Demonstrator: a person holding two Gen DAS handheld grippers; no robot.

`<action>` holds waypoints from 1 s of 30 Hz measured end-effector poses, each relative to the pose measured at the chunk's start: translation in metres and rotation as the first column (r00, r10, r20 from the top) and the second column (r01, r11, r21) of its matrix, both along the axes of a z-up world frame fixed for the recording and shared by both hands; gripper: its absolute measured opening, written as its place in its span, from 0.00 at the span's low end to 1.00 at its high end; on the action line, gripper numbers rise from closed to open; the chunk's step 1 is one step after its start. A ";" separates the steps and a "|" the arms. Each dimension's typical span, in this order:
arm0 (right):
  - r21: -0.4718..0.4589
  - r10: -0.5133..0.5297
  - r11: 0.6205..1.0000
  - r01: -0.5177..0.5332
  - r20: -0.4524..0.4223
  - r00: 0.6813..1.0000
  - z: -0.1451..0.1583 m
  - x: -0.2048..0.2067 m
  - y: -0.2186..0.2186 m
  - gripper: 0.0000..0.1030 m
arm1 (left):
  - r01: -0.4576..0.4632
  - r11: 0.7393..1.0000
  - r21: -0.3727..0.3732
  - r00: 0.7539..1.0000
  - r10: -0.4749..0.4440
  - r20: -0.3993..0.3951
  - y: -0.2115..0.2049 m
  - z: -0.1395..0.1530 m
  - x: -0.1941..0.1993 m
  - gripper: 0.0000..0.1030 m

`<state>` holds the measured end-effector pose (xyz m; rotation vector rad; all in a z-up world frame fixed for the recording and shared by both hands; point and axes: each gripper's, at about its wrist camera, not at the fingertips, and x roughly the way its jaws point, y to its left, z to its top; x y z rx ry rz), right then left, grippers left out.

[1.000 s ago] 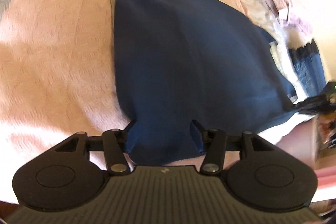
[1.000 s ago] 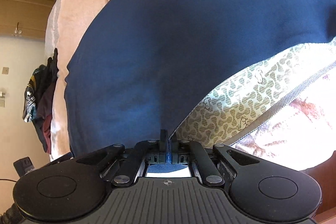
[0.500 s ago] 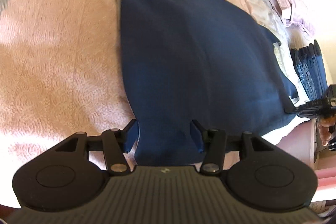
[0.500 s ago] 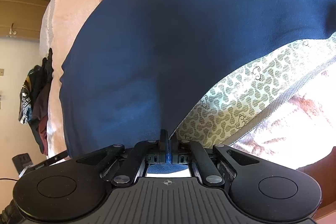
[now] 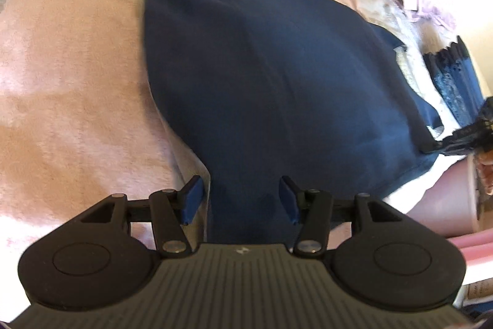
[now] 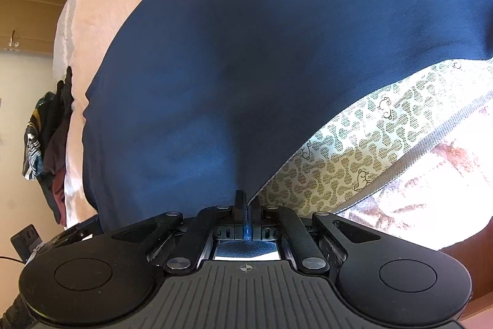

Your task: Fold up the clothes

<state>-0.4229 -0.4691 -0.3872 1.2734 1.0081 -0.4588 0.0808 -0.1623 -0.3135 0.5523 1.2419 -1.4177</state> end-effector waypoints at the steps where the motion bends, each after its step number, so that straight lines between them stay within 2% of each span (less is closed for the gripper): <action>1: 0.000 0.001 1.000 -0.001 -0.002 1.000 0.000 0.000 0.000 0.00 | -0.012 1.000 0.006 1.000 0.012 -0.002 0.003 0.000 0.003 0.48; 5: 0.002 -0.001 1.000 0.001 0.001 1.000 -0.001 -0.003 -0.002 0.00 | -0.001 1.000 0.024 0.997 0.003 -0.081 0.006 -0.004 0.008 0.47; 8: 0.010 -0.008 1.000 0.008 0.009 1.000 -0.003 -0.004 -0.002 0.00 | 0.014 0.999 0.047 0.985 -0.006 -0.173 0.002 -0.009 0.010 0.47; 13: 0.030 -0.013 0.999 0.012 0.028 1.000 -0.011 -0.006 -0.005 0.00 | -0.019 0.997 0.074 0.987 0.031 -0.157 0.001 -0.020 0.023 0.47; 16: 0.041 -0.022 0.999 0.020 0.049 0.999 -0.015 -0.009 -0.008 0.00 | 0.036 0.996 0.084 0.982 -0.020 -0.190 0.000 -0.023 0.025 0.45; 17: 0.044 -0.027 0.999 0.024 0.059 0.998 -0.017 -0.012 -0.009 0.00 | 0.062 0.994 0.085 0.975 -0.042 -0.217 0.000 -0.023 0.026 0.41; 18: 0.046 -0.032 0.999 0.029 0.068 0.997 -0.020 -0.014 -0.009 0.00 | 0.087 0.993 0.077 0.965 -0.064 -0.255 -0.001 -0.024 0.027 0.31; 20: 0.052 -0.042 0.998 0.037 0.087 0.995 -0.024 -0.018 -0.010 0.00 | 0.121 0.991 0.059 0.948 -0.098 -0.303 -0.006 -0.024 0.028 0.30; 25: 0.069 -0.084 0.995 0.075 0.134 0.987 -0.040 -0.029 -0.013 0.00 | 0.104 0.991 0.083 0.955 -0.076 -0.286 -0.014 -0.033 0.033 0.29; 28: 0.110 -0.113 0.990 0.091 0.215 0.970 -0.047 -0.032 -0.016 0.09 | 0.084 0.992 0.094 0.948 -0.050 -0.315 -0.015 -0.039 0.034 0.31; 30: 0.136 -0.126 0.986 0.093 0.256 0.958 -0.051 -0.034 -0.019 0.20 | 0.077 0.992 0.096 0.941 -0.041 -0.336 -0.014 -0.041 0.035 0.32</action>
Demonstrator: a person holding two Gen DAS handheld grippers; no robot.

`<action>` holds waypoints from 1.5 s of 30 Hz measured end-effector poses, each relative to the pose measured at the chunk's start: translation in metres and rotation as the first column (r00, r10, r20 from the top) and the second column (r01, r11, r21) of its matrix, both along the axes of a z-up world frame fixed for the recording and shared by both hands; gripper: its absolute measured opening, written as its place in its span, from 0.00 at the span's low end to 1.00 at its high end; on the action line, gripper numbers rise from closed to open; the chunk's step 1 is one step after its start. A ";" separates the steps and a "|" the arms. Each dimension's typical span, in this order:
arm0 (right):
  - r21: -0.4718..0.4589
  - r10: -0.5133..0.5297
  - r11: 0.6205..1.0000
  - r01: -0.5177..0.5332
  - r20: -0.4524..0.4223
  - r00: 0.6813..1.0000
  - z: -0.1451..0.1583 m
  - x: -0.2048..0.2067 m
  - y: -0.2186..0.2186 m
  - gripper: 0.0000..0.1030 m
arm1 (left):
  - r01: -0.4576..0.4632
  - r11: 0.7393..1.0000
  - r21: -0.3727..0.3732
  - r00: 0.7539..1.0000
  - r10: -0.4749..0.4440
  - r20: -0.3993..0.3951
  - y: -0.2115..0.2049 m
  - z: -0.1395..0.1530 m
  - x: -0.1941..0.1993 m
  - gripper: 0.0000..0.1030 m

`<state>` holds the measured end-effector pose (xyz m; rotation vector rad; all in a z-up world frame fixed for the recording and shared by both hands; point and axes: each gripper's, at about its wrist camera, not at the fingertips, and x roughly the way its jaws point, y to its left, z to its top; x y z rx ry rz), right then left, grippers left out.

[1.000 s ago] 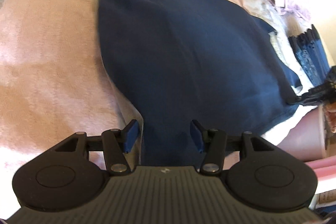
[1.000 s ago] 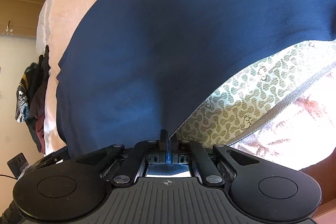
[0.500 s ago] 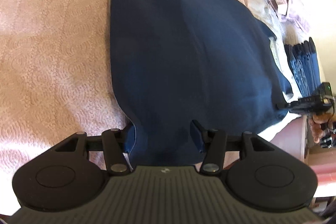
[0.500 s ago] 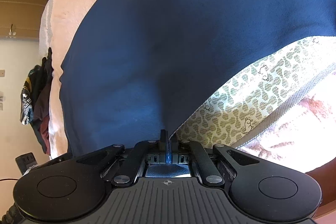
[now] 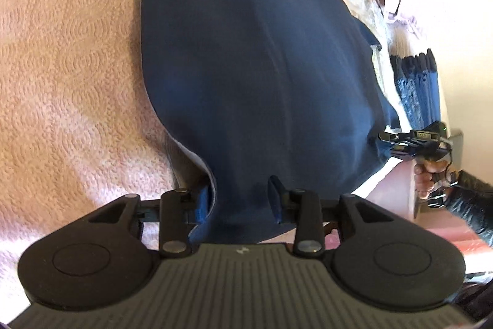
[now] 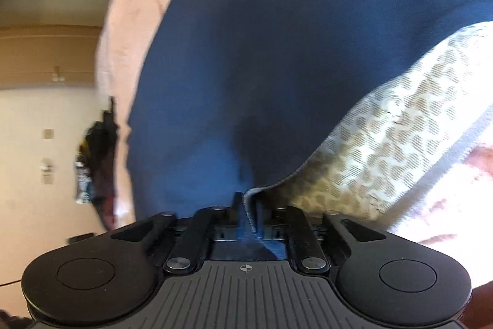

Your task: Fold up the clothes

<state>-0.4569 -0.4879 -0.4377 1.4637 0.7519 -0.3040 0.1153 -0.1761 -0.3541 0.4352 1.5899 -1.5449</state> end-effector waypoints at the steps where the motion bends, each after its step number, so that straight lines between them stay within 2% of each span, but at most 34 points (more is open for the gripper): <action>1: 0.017 -0.002 1.000 0.002 0.008 1.000 -0.003 0.000 -0.002 0.32 | -0.002 1.000 0.001 1.000 0.002 -0.012 0.001 0.000 0.000 0.32; 2: 0.035 -0.004 0.999 0.003 0.016 1.000 -0.005 0.000 -0.004 0.40 | 0.005 1.000 -0.003 1.000 -0.005 -0.017 0.001 0.001 0.000 0.30; 3: 0.051 -0.005 0.999 0.004 0.023 1.000 -0.008 0.000 -0.006 0.40 | 0.006 1.000 -0.006 1.000 -0.006 -0.017 0.001 0.001 0.001 0.18; 5: 0.054 0.007 0.998 -0.009 0.028 1.000 -0.010 0.001 -0.010 0.40 | 0.005 1.000 -0.007 1.000 -0.005 -0.018 0.001 0.002 0.002 0.06; 8: 0.117 -0.010 0.993 -0.002 0.102 0.995 -0.014 0.000 -0.013 0.39 | 0.011 1.000 -0.023 1.000 -0.012 -0.022 0.002 0.008 0.003 0.02; 9: 0.128 -0.005 0.992 -0.011 0.126 0.992 -0.014 0.002 -0.014 0.35 | 0.014 0.999 -0.030 1.000 -0.015 -0.025 0.002 0.011 0.003 0.01; 10: 0.120 0.008 0.993 -0.022 0.113 0.994 -0.012 0.005 -0.015 0.10 | 0.015 0.999 -0.038 0.999 -0.016 -0.031 0.002 0.016 0.005 0.01; 11: 0.114 0.020 0.993 -0.031 0.101 0.995 -0.010 0.007 -0.017 0.02 | 0.022 0.999 -0.048 0.999 -0.023 -0.035 0.003 0.021 0.006 0.00; 12: 0.116 0.013 0.993 -0.025 0.102 0.995 -0.006 0.007 -0.018 0.00 | 0.030 0.998 -0.059 0.999 -0.032 -0.035 0.004 0.028 0.008 0.00; 17: 0.107 0.023 0.994 -0.038 0.136 0.990 0.034 -0.005 -0.018 0.00 | 0.000 0.995 -0.103 0.997 -0.008 -0.079 0.016 0.057 0.018 0.00; 20: 0.102 0.020 0.994 -0.033 0.133 0.991 0.050 -0.015 -0.012 0.00 | 0.004 0.996 -0.085 0.997 -0.011 -0.082 0.025 0.053 0.017 0.00; 23: 0.102 0.045 0.993 -0.051 0.062 0.997 0.038 -0.022 -0.004 0.00 | 0.022 0.999 -0.032 0.998 -0.024 -0.066 0.034 0.038 0.004 0.00; 25: 0.110 0.059 0.992 -0.063 0.036 0.998 0.030 -0.022 0.000 0.00 | -0.002 1.000 -0.010 0.999 0.002 -0.039 0.040 0.031 0.005 0.00; 28: 0.067 0.048 0.997 -0.047 -0.006 0.999 0.025 -0.024 0.004 0.00 | -0.029 1.000 0.001 0.999 0.029 0.019 0.041 0.025 0.005 0.01; 30: 0.022 0.035 0.999 -0.034 -0.032 0.999 0.024 -0.029 0.005 0.00 | -0.027 1.000 -0.012 0.999 0.027 0.038 0.038 0.025 0.002 0.01; 32: -0.002 0.017 1.000 -0.017 -0.013 1.000 0.026 -0.028 0.008 0.00 | -0.019 1.000 -0.024 0.999 0.020 0.051 0.037 0.026 0.000 0.01; 35: -0.033 0.038 0.999 -0.038 -0.016 0.999 0.031 -0.032 0.009 0.00 | 0.005 1.000 0.009 0.998 -0.005 0.062 0.041 0.028 0.008 0.07; 38: -0.036 0.017 0.999 -0.021 -0.108 0.994 0.032 -0.042 0.009 0.00 | 0.004 0.999 0.052 0.990 -0.011 0.140 0.047 0.039 0.020 0.08; 40: -0.080 -0.031 0.997 0.016 -0.188 0.982 0.040 -0.051 0.008 0.07 | -0.018 0.999 0.051 0.981 0.008 0.193 0.049 0.051 0.032 0.08; 42: -0.165 -0.098 0.985 0.058 -0.242 0.965 0.058 -0.061 0.006 0.27 | -0.042 0.999 0.032 0.969 0.033 0.244 0.048 0.064 0.046 0.13; 43: -0.212 -0.124 0.975 0.071 -0.248 0.961 0.068 -0.062 0.006 0.47 | -0.054 0.998 0.022 0.962 0.046 0.269 0.048 0.071 0.053 0.14; 44: -0.258 -0.149 0.963 0.082 -0.251 0.957 0.079 -0.063 0.006 0.55 | -0.054 0.999 0.004 0.960 0.051 0.277 0.042 0.075 0.055 0.15; 45: -0.278 -0.156 0.956 0.089 -0.228 0.961 0.086 -0.060 0.006 0.55 | -0.054 0.998 -0.015 0.958 0.056 0.283 0.036 0.079 0.057 0.15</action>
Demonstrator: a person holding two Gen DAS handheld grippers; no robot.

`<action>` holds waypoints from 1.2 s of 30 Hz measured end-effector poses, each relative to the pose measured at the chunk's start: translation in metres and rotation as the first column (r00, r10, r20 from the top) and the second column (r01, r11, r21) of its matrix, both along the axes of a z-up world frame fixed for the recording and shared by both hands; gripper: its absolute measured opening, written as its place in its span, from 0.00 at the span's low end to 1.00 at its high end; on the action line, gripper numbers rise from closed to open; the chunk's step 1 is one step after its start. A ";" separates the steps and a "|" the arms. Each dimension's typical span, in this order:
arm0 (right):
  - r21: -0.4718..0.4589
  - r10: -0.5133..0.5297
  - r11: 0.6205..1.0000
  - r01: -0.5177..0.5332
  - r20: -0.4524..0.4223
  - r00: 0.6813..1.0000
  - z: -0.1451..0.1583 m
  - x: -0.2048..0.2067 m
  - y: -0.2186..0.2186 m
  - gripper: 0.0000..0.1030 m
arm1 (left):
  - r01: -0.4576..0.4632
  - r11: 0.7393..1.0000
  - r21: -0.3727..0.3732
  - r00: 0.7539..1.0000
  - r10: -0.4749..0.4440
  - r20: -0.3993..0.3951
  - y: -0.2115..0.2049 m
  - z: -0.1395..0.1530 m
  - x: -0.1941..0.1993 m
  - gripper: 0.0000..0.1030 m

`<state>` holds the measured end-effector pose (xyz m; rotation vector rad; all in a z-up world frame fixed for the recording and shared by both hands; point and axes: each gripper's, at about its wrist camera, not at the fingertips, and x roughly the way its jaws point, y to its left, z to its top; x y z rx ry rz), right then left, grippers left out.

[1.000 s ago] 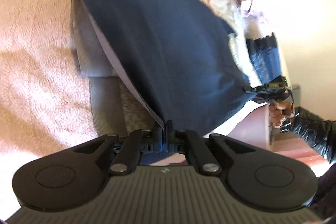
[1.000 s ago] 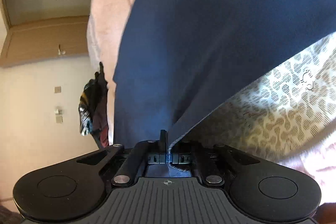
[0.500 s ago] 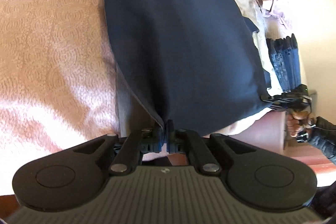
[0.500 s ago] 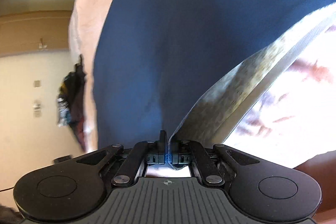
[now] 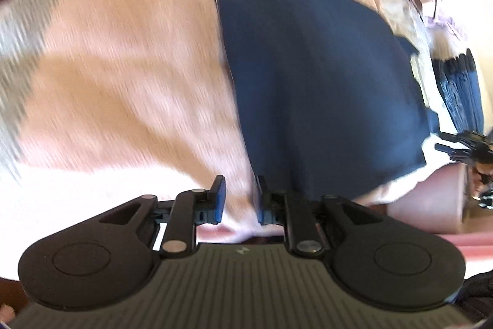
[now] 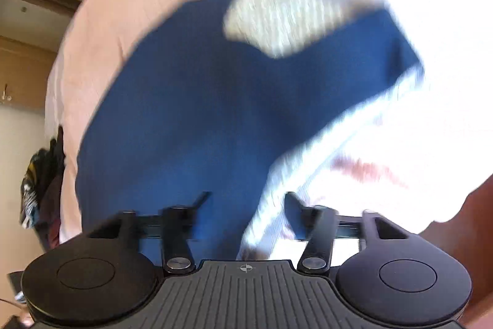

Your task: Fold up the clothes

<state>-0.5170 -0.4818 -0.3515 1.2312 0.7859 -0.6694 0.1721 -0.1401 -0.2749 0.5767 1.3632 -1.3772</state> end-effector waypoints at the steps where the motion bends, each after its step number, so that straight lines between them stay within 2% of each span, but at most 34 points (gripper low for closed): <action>1: -0.022 -0.001 1.000 0.002 0.021 1.000 0.007 0.003 0.001 0.55 | 0.016 1.000 -0.022 1.000 -0.016 -0.007 -0.010 0.001 -0.002 0.16; 5: -0.020 0.031 0.999 -0.028 0.132 0.991 0.009 0.032 0.005 0.55 | 0.116 0.988 -0.099 0.992 -0.121 -0.046 -0.054 -0.007 -0.020 0.19; 8: -0.011 0.033 0.999 -0.032 0.167 0.985 -0.009 0.073 0.009 0.55 | 0.178 0.976 -0.127 0.981 -0.186 -0.056 -0.087 -0.032 -0.034 0.20; 10: -0.005 0.030 1.000 -0.030 0.180 0.983 -0.024 0.103 0.011 0.55 | 0.199 0.973 -0.116 0.977 -0.206 -0.057 -0.104 -0.053 -0.035 0.20; 12: -0.005 0.021 1.000 -0.021 0.106 0.994 -0.040 0.109 0.006 0.55 | 0.215 0.972 -0.090 0.973 -0.221 -0.060 -0.111 -0.068 -0.029 0.17; 14: -0.033 -0.050 0.998 0.049 -0.017 0.999 -0.047 0.102 0.002 0.55 | 0.238 0.968 -0.083 0.969 -0.243 -0.051 -0.116 -0.063 -0.024 0.14; 16: -0.079 -0.098 0.993 0.093 -0.062 0.993 -0.032 0.104 0.002 0.55 | 0.248 0.964 -0.098 0.967 -0.253 -0.036 -0.123 -0.050 -0.019 0.17; 17: -0.116 -0.061 0.992 0.055 -0.047 0.997 -0.018 0.115 0.002 0.55 | 0.246 0.962 -0.119 0.968 -0.250 -0.025 -0.127 -0.039 -0.016 0.20; 20: -0.230 0.052 0.972 -0.053 -0.008 0.999 0.022 0.149 0.003 0.55 | 0.225 0.956 -0.189 0.974 -0.229 0.003 -0.149 -0.010 -0.015 0.20; 24: -0.280 0.210 0.941 -0.188 0.050 0.976 0.029 0.213 -0.020 0.55 | 0.249 0.934 -0.256 0.968 -0.243 0.055 -0.200 0.002 -0.041 0.20; 27: -0.324 0.343 0.894 -0.311 0.044 0.938 0.008 0.276 -0.043 0.55 | 0.290 0.920 -0.265 0.956 -0.268 0.118 -0.243 -0.010 -0.072 0.20; 30: -0.377 0.477 0.815 -0.440 0.005 0.879 -0.022 0.334 -0.064 0.55 | 0.292 0.936 -0.197 0.952 -0.264 0.155 -0.278 -0.049 -0.090 0.20; 31: -0.396 0.526 0.768 -0.504 -0.061 0.848 -0.033 0.344 -0.069 0.55 | 0.289 0.944 -0.156 0.949 -0.261 0.178 -0.288 -0.062 -0.092 0.20; 33: -0.417 0.606 0.661 -0.624 -0.194 0.772 -0.055 0.364 -0.079 0.55 | 0.285 0.951 -0.121 0.947 -0.259 0.190 -0.296 -0.074 -0.092 0.19; 35: -0.430 0.611 0.611 -0.665 -0.278 0.741 -0.062 0.344 -0.099 0.55 | 0.272 0.957 -0.104 0.950 -0.250 0.184 -0.300 -0.078 -0.089 0.19; 36: -0.421 0.576 0.636 -0.647 -0.300 0.761 -0.064 0.321 -0.115 0.55 | 0.266 0.959 -0.095 0.951 -0.245 0.187 -0.303 -0.078 -0.090 0.18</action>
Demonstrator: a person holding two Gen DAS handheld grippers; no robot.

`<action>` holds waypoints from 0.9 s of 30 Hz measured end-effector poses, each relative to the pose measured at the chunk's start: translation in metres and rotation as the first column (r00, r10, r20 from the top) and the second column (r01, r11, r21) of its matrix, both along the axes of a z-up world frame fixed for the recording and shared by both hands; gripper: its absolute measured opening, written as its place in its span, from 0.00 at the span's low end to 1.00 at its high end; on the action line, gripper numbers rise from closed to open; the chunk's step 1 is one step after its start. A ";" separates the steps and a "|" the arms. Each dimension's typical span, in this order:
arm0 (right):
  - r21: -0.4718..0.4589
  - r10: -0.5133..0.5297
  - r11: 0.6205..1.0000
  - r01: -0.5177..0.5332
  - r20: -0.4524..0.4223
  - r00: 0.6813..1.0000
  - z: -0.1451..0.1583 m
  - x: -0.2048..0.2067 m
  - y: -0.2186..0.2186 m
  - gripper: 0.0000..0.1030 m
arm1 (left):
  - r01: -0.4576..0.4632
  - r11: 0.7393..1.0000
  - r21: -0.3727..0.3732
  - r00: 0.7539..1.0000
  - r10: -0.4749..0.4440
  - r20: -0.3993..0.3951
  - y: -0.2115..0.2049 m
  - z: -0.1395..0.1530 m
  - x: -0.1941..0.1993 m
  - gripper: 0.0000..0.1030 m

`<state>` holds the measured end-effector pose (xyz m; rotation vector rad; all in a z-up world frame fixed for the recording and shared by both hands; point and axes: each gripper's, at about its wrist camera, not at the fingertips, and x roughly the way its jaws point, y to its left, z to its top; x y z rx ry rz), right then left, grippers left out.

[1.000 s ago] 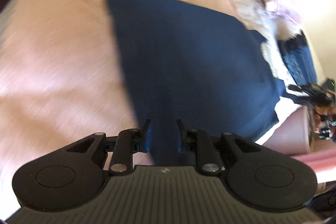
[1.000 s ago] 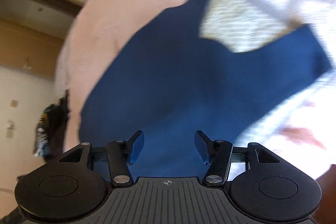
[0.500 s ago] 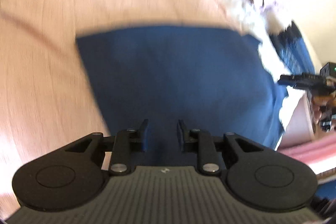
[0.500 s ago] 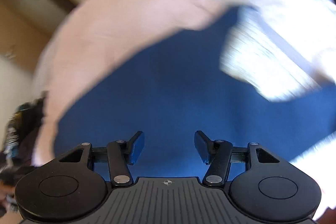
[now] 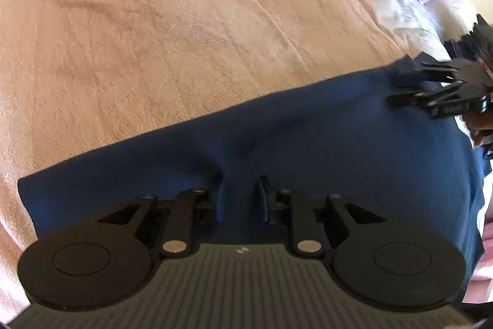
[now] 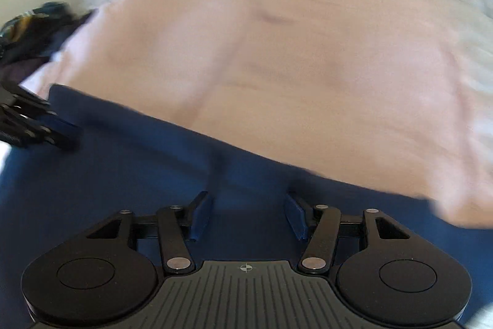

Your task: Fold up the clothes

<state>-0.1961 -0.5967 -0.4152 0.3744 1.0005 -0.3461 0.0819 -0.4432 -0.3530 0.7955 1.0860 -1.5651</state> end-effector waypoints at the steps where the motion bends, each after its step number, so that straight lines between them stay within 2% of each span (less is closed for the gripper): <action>1: -0.007 -0.060 0.998 0.059 -0.028 0.998 -0.001 -0.023 -0.018 0.55 | -0.007 1.000 0.009 1.000 0.007 0.005 -0.003 0.001 -0.002 0.17; 3: -0.027 -0.178 0.984 0.176 -0.083 0.981 -0.001 -0.070 -0.053 0.55 | -0.018 1.000 0.015 1.000 0.017 0.012 -0.010 0.008 -0.006 0.18; 5: -0.043 -0.273 0.962 0.270 -0.124 0.954 0.006 -0.096 -0.078 0.53 | 0.004 1.000 -0.003 1.000 -0.004 -0.021 -0.017 0.017 -0.017 0.18; 6: -0.071 -0.286 0.958 0.279 -0.122 0.951 0.014 -0.097 -0.084 0.53 | 0.018 1.000 -0.013 0.999 -0.018 -0.043 -0.022 0.020 -0.027 0.19; 9: -0.008 -0.219 0.976 0.219 0.011 0.976 0.035 -0.078 -0.078 0.53 | 0.062 0.998 -0.013 0.995 -0.063 -0.080 -0.044 0.012 -0.056 0.20; 11: 0.045 -0.109 0.993 0.107 0.049 0.993 0.028 -0.046 -0.058 0.53 | 0.085 0.996 0.007 0.994 -0.085 -0.071 -0.057 -0.001 -0.067 0.20; 13: 0.092 -0.001 0.996 -0.008 0.092 0.996 0.021 -0.015 -0.038 0.53 | 0.110 0.993 0.037 0.993 -0.108 -0.041 -0.070 -0.016 -0.075 0.20; 14: 0.114 0.051 0.991 -0.064 0.113 0.992 0.017 0.001 -0.028 0.53 | 0.122 0.991 0.052 0.992 -0.119 -0.050 -0.071 -0.016 -0.074 0.19; 18: 0.293 0.149 0.944 -0.154 0.038 0.988 -0.013 0.018 -0.006 0.53 | 0.190 0.975 0.118 0.979 -0.178 -0.104 -0.065 -0.009 -0.068 0.18; 20: 0.377 0.158 0.911 -0.164 0.047 0.986 -0.007 0.011 -0.012 0.53 | 0.235 0.963 0.134 0.970 -0.223 -0.098 -0.049 -0.002 -0.066 0.18; 21: 0.390 0.121 0.910 -0.139 0.072 0.990 0.000 0.008 -0.024 0.53 | 0.232 0.963 0.137 0.971 -0.221 -0.095 -0.040 0.001 -0.063 0.18; 23: 0.323 0.028 0.943 -0.075 0.146 0.989 0.020 0.002 -0.051 0.54 | 0.206 0.971 0.124 0.977 -0.197 -0.084 -0.029 0.006 -0.057 0.18; 25: 0.271 -0.019 0.962 -0.035 0.193 0.981 0.028 0.010 -0.079 0.54 | 0.162 0.983 0.092 0.985 -0.156 -0.069 -0.024 0.011 -0.051 0.18; 27: 0.294 0.040 0.952 -0.085 0.156 0.987 0.011 0.031 -0.098 0.54 | 0.135 0.990 0.034 0.990 -0.133 -0.053 -0.028 0.016 -0.051 0.21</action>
